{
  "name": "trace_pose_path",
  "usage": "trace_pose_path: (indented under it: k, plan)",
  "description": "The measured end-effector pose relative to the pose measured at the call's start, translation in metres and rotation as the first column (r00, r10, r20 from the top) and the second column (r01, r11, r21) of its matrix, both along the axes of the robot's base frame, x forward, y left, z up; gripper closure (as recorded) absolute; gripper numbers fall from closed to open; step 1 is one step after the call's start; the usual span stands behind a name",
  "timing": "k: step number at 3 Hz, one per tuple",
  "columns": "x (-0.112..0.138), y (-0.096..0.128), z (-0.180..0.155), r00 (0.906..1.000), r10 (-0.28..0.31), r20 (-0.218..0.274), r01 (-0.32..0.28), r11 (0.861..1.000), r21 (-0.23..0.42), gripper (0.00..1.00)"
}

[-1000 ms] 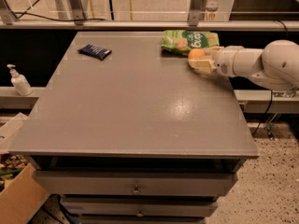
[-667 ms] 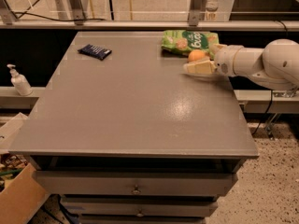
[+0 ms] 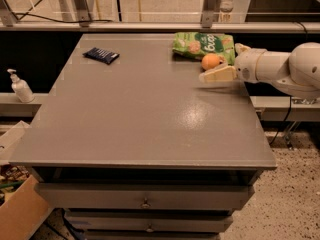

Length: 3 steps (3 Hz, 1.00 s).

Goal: Move orange near green rice chip bag

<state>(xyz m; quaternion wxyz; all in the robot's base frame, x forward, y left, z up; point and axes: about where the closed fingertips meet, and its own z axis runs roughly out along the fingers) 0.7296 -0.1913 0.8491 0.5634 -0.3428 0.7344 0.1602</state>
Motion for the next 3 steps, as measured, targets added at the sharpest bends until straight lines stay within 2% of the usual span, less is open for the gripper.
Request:
trace_pose_path:
  k: [1,2,3]
  plan:
    - [-0.024,-0.011,0.013,0.9988,0.045,0.017,-0.046,0.998,0.046,0.00]
    - [-0.077,-0.037,0.025,0.9934,0.109,0.034,-0.112,0.989,0.095,0.00]
    - [-0.077,-0.036,0.025,0.9934,0.110,0.034,-0.112,0.989,0.095,0.00]
